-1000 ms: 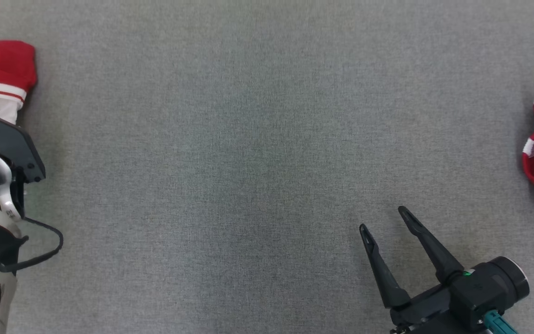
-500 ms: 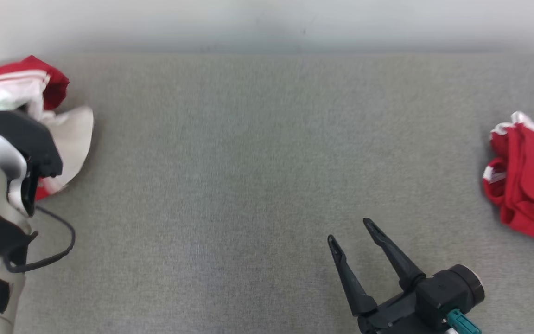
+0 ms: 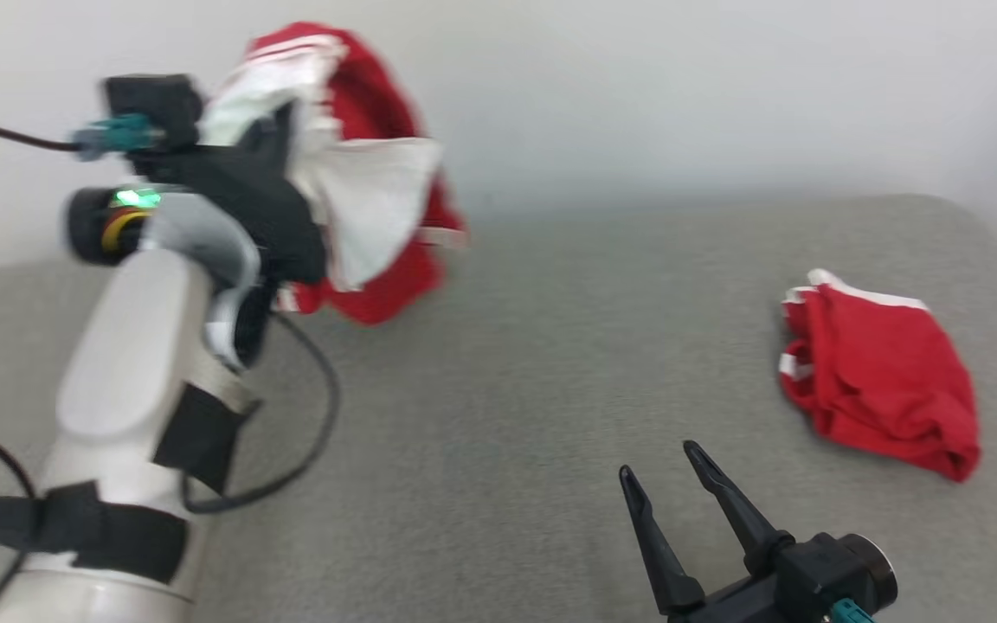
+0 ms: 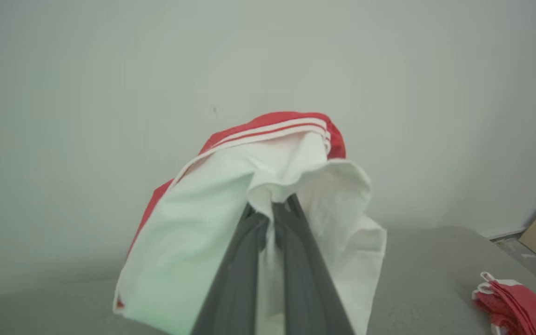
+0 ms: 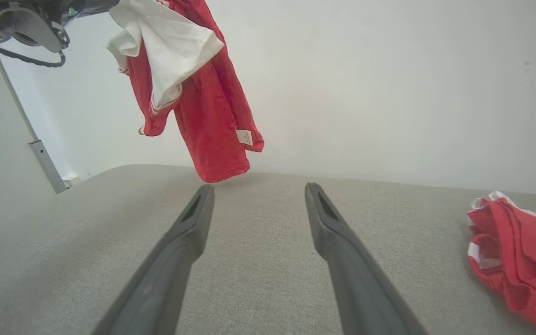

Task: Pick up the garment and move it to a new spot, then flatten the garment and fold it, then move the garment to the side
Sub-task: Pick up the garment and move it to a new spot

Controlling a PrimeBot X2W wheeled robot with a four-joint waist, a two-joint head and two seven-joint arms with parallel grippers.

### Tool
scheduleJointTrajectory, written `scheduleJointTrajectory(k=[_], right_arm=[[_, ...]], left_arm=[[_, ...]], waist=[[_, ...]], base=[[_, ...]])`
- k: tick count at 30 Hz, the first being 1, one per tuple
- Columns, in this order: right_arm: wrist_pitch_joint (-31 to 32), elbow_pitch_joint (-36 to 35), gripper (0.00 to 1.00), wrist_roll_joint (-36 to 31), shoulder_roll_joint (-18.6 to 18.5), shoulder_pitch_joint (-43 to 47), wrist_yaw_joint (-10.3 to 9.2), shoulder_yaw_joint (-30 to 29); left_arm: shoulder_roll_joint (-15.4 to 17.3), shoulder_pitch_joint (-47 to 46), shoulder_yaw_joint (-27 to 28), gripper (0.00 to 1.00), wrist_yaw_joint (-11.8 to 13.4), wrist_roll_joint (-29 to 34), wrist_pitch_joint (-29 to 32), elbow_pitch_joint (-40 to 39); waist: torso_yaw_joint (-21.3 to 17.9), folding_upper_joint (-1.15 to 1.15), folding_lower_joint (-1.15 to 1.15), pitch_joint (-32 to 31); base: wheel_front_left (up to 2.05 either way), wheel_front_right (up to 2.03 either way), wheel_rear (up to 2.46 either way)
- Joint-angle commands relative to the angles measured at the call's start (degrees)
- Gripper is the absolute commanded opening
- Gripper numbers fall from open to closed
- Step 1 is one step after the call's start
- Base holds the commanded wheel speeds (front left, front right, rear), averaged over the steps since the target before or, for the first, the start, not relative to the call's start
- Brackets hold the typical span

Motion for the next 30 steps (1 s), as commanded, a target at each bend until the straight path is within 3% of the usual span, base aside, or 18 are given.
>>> scheduleJointTrajectory(k=[1, 9, 20, 21, 22, 30], right_arm=[[-0.3, 0.2, 1.0, -0.1, 0.2, 0.8, -0.12, -0.3], [-0.3, -0.2, 1.0, -0.7, 0.6, 1.3, -0.12, -1.2], [-0.5, 0.6, 1.0, -0.4, 0.8, 1.5, -0.12, -0.7], [-0.4, 0.7, 1.0, -0.4, 0.8, 1.4, -0.12, -0.6], [-0.4, 0.8, 1.0, -0.3, 0.9, 1.3, -0.12, -0.6], [-0.7, 1.5, 1.0, 0.3, 0.9, 1.2, -0.12, -0.3]], left_arm=[[-0.9, 1.6, -1.0, 0.0, -0.3, -0.1, 0.2, -2.0], [-4.7, 8.5, -6.2, 0.0, -0.7, -4.5, 3.1, -12.1], [-2.6, 24.2, -11.0, 0.0, 3.6, -1.3, 2.5, -14.2], [-2.5, 25.6, -11.1, 0.4, 3.7, -1.3, 2.0, -13.7], [-2.5, 27.2, -11.1, 1.0, 3.9, -1.7, 1.5, -13.1], [-1.8, 38.0, -9.1, 1.0, 4.5, -3.6, -7.8, -13.9]], waist=[[-5.0, 0.01, 0.02, -3.9], [-9.1, 0.01, 0.02, -5.0], [-10.1, 0.01, 0.02, -5.3], [-10.1, 0.01, 0.02, -5.3], [-10.0, 0.01, 0.02, -5.4], [-7.1, 0.01, 0.02, -6.6]], base=[[0.0, 0.0, 0.0], [0.0, 0.0, 0.0], [0.0, 0.0, 0.0], [0.0, 0.0, 0.0], [0.0, 0.0, 0.0], [0.0, 0.0, 0.0]])
